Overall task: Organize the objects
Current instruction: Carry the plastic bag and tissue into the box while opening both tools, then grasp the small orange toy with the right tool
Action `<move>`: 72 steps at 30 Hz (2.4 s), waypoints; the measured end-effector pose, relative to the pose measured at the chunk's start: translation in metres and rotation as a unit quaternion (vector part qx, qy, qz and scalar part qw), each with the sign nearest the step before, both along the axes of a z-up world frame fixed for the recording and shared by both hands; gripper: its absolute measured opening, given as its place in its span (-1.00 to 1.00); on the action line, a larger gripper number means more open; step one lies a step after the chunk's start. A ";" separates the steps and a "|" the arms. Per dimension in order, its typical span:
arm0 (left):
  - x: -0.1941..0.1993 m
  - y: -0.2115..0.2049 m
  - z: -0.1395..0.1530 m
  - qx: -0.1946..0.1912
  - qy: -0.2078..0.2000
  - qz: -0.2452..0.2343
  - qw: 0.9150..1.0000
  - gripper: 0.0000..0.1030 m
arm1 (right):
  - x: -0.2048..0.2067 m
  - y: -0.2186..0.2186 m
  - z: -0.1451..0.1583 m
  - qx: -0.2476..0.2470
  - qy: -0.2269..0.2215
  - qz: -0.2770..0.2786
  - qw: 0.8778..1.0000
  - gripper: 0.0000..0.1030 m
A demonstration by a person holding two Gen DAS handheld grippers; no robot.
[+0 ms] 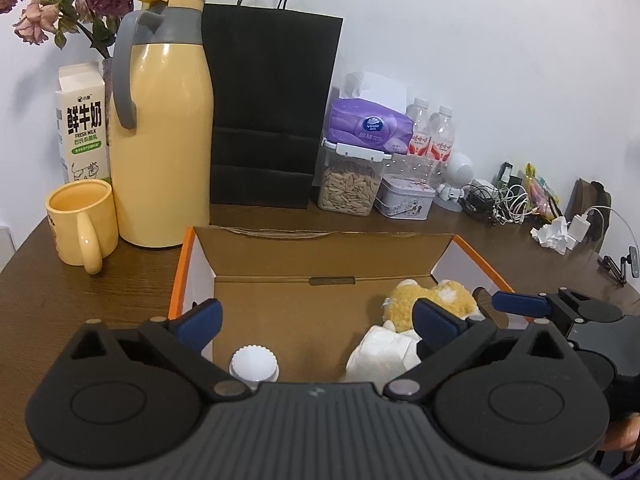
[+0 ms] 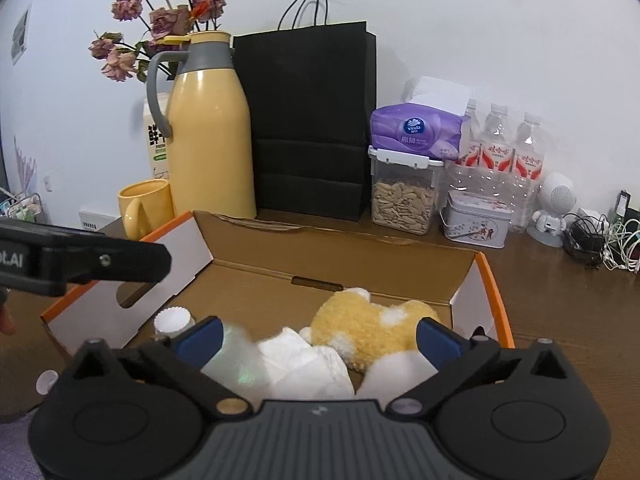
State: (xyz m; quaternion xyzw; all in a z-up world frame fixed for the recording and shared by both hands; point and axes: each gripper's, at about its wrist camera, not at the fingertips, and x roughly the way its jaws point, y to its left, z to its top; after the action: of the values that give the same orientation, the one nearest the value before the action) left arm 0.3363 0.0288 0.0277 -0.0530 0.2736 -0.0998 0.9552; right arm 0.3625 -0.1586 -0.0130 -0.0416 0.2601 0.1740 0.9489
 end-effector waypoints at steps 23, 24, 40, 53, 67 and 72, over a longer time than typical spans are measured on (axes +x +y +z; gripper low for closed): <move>-0.074 0.003 0.041 0.016 -0.055 0.031 0.998 1.00 | -0.062 -0.023 0.032 0.001 -0.029 -0.010 1.000 1.00; -0.079 0.004 0.042 0.017 -0.054 0.034 0.998 1.00 | -0.067 -0.025 0.032 0.001 -0.029 -0.011 1.000 1.00; -0.143 0.031 0.028 0.014 -0.040 0.078 0.996 1.00 | -0.131 -0.058 0.016 -0.005 -0.003 -0.032 0.999 1.00; -0.174 0.057 0.006 0.015 -0.019 0.119 0.993 1.00 | -0.148 -0.081 -0.017 -0.014 0.038 -0.049 0.998 1.00; -0.167 0.076 -0.011 0.004 0.000 0.140 0.990 1.00 | -0.109 -0.096 -0.048 -0.009 0.085 -0.062 0.994 -0.16; -0.160 0.079 -0.017 -0.002 0.010 0.145 0.989 1.00 | -0.106 -0.094 -0.048 -0.010 0.081 -0.057 0.995 -0.52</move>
State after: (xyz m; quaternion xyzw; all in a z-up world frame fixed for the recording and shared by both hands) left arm 0.1764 0.1075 0.0104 -0.0946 0.2720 0.0394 0.9568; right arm 0.2568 -0.2522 -0.0613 -0.0222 0.3397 0.1193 0.9327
